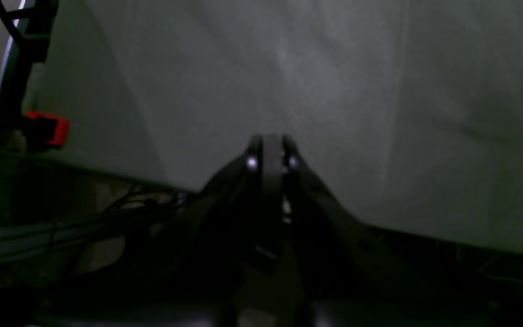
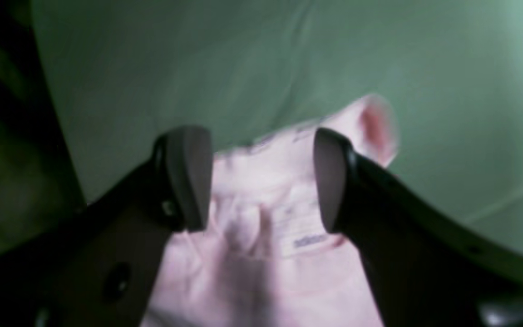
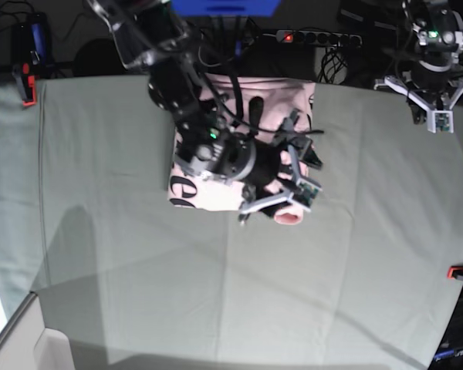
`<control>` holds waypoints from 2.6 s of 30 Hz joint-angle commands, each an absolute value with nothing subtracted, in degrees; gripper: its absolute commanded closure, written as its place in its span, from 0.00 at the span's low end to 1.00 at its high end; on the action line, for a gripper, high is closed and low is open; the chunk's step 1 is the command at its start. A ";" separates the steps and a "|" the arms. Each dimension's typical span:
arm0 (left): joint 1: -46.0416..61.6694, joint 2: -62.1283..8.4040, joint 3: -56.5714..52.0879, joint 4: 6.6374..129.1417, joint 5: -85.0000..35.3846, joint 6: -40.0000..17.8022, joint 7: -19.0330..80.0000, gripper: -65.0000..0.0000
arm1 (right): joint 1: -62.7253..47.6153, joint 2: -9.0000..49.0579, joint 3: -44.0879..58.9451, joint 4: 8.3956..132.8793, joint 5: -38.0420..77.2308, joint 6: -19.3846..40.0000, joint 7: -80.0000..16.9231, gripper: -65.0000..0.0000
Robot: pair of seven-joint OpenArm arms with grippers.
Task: Layout the t-shirt on the table in an organized manner, then fold the t-shirt properly
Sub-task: 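Lay the fold down and move both grippers to the bundle's edge, then grasp the bundle's edge with both grippers and pull it flat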
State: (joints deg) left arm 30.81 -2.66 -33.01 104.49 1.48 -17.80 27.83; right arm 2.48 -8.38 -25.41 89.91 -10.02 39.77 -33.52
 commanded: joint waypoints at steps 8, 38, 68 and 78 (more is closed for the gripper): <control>30.37 0.57 -33.01 111.87 1.19 -17.89 26.51 0.99 | -2.59 -9.00 -14.37 100.62 -9.45 40.00 -32.40 0.44; 28.53 4.26 -14.02 99.65 -11.91 -17.89 33.80 0.16 | -14.20 -3.21 -0.66 101.85 -9.54 40.00 -31.87 0.64; 27.47 4.00 -14.20 98.33 -12.09 -17.89 34.33 1.00 | -15.69 -3.21 -0.66 101.85 -9.54 40.00 -32.22 0.64; 31.96 4.00 -14.46 103.43 -12.62 -17.89 34.24 1.00 | -15.78 -3.21 -0.66 101.85 -9.54 40.00 -32.22 0.64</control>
